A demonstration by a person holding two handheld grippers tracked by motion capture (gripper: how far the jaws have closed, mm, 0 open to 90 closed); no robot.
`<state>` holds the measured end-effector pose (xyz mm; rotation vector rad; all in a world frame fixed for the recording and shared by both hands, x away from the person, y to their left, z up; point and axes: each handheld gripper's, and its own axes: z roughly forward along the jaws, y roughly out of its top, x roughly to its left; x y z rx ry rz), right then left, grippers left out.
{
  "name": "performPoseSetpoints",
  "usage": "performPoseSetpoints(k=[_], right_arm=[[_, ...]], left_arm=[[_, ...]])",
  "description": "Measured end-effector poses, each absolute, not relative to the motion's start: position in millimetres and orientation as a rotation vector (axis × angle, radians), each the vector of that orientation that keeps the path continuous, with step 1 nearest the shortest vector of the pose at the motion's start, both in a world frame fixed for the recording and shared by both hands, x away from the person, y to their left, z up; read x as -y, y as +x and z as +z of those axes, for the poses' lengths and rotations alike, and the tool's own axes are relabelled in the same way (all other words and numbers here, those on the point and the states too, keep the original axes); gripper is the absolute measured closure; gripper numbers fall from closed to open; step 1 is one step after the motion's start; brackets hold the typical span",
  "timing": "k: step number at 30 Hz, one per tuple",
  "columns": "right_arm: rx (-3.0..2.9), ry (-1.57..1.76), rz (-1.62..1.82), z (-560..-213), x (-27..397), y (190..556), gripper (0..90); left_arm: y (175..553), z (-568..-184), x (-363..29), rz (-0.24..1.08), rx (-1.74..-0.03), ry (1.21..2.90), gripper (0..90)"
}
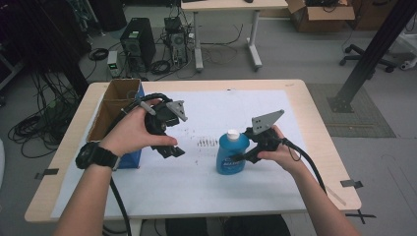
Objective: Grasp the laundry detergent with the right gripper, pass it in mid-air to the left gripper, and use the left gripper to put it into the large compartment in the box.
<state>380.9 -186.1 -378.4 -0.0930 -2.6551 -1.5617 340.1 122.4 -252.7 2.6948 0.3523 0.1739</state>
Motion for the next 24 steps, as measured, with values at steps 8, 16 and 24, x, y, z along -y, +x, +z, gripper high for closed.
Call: performPoseSetpoints(k=[8,16,24], right_arm=[[2.658,-0.084,-1.562,-378,186,381,38.6],[2.628,-0.081,-1.574,-374,186,379,42.7],[2.685,-0.087,-1.563,-366,185,377,43.2]], left_arm=[[340,-253,-122,0.173,-0.350,2.695,3.4],[341,-250,-121,0.178,-0.350,2.691,3.4],[338,-245,-119,0.188,-0.337,2.690,3.4]])
